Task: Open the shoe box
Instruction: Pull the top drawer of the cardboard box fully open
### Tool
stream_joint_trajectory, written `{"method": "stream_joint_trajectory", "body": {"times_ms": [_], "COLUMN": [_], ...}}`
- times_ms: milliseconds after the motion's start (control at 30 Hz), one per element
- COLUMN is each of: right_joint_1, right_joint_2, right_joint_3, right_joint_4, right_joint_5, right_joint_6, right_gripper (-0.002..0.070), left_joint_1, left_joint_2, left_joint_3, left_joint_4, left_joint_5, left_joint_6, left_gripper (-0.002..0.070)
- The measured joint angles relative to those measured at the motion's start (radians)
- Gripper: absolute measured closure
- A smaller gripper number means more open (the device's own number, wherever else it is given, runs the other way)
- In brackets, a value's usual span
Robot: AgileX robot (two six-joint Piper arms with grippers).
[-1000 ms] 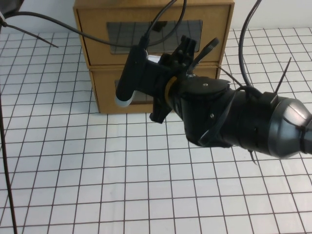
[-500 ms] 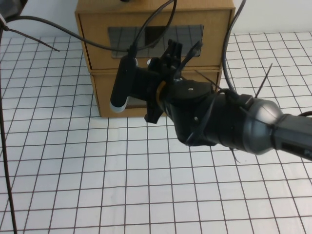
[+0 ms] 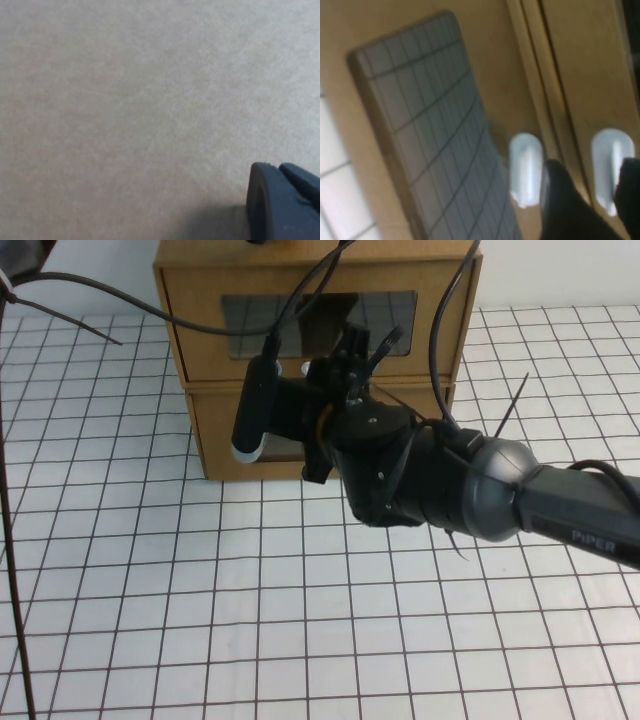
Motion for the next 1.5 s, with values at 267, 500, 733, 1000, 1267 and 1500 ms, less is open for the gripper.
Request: {"method": "stream_joint_trajectory", "body": {"times_ms": [267,500,733,1000,1267,1500], "right_joint_1": [-0.022,-0.022,-0.022,-0.022,-0.022,-0.022], "right_joint_2": [0.007,0.008,0.019,0.019,0.025,0.031], "right_joint_3": [-0.008,-0.008,-0.01,-0.01,-0.01,-0.01], "right_joint_4": [-0.027,-0.043,-0.058,-0.085,-0.174,-0.196], "right_joint_5": [-0.003,-0.015,-0.019,-0.016,-0.01,0.005], "right_joint_6": [0.0,0.007,0.022,0.048,0.165,0.168], "right_gripper": [0.0476,0.0486,0.0487,0.0515,0.0591,0.0657], "left_joint_1": [0.0,0.0,0.0,0.0,0.0,0.0], "left_joint_2": [0.0,0.0,0.0,0.0,0.0,0.0], "left_joint_3": [0.0,0.0,0.0,0.0,0.0,0.0], "left_joint_4": [0.0,0.0,0.0,0.0,0.0,0.0], "left_joint_5": [0.0,0.0,0.0,0.0,0.0,0.0], "left_joint_6": [0.0,0.0,0.0,0.0,0.0,0.0], "left_gripper": [0.068,0.068,0.068,0.068,0.068,0.068]}}
